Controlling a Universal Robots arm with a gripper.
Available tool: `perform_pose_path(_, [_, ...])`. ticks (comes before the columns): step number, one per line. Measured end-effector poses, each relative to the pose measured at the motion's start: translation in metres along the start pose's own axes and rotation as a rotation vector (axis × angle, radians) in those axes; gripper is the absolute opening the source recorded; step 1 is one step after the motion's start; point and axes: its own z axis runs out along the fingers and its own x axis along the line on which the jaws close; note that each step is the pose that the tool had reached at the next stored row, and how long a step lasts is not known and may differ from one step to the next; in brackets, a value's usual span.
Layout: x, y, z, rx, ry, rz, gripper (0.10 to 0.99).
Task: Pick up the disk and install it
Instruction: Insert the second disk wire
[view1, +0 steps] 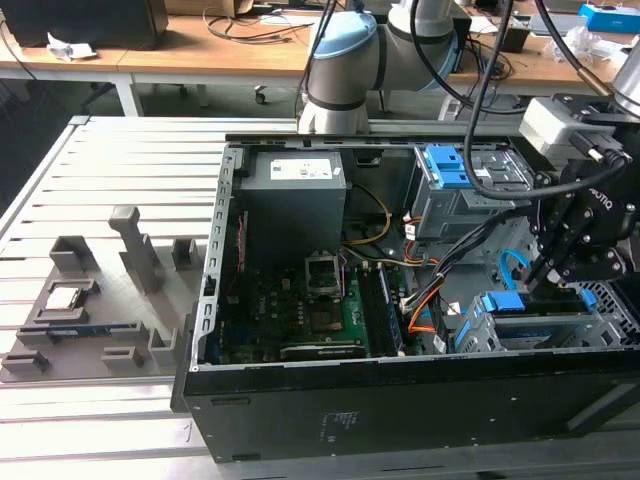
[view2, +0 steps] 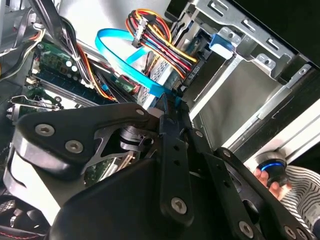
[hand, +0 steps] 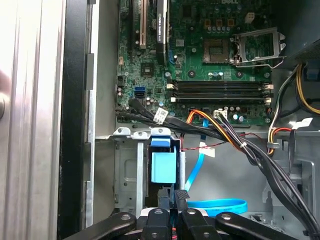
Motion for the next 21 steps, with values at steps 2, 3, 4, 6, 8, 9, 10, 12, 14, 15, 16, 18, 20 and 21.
perform_pose_path(2, [0.0, -0.0008, 0.0008, 0.0, -0.011, -0.001, 0.161])
perform_pose_path(3, [0.0, -0.0011, 0.0011, 0.0, -0.0151, -0.001, 0.161])
perform_pose_path(4, [0.0, -0.0012, 0.0013, 0.0, -0.0181, -0.001, 0.161])
perform_pose_path(6, [0.0003, -0.0016, 0.0016, 0.0, -0.0213, -0.002, 0.161])
perform_pose_path(8, [0.0008, -0.0018, 0.0018, 0.001, -0.0225, -0.002, 0.161])
perform_pose_path(9, [0.0008, -0.0019, 0.0018, 0.001, -0.0226, -0.004, 0.161])
perform_pose_path(10, [0.001, -0.0018, 0.0013, 0.001, -0.0228, -0.007, 0.161])
perform_pose_path(12, [0.0014, -0.0018, 0.0002, 0.001, -0.0229, -0.012, 0.161])
perform_pose_path(14, [0.0036, -0.0018, 0.0002, 0.001, -0.0225, -0.014, 0.161])
perform_pose_path(15, [0.0049, -0.0017, 0.0003, 0.001, -0.0227, -0.014, 0.161])
perform_pose_path(16, [0.0066, -0.0017, 0.0004, 0.001, -0.023, -0.015, 0.161])
perform_pose_path(18, [0.0072, -0.002, 0.0011, 0.001, -0.0256, -0.015, 0.161])
perform_pose_path(20, [0.0075, -0.0021, -0.0007, 0.003, -0.0474, -0.017, 0.161])
perform_pose_path(21, [0.0077, -0.002, -0.0012, 0.003, -0.0519, -0.017, 0.161])
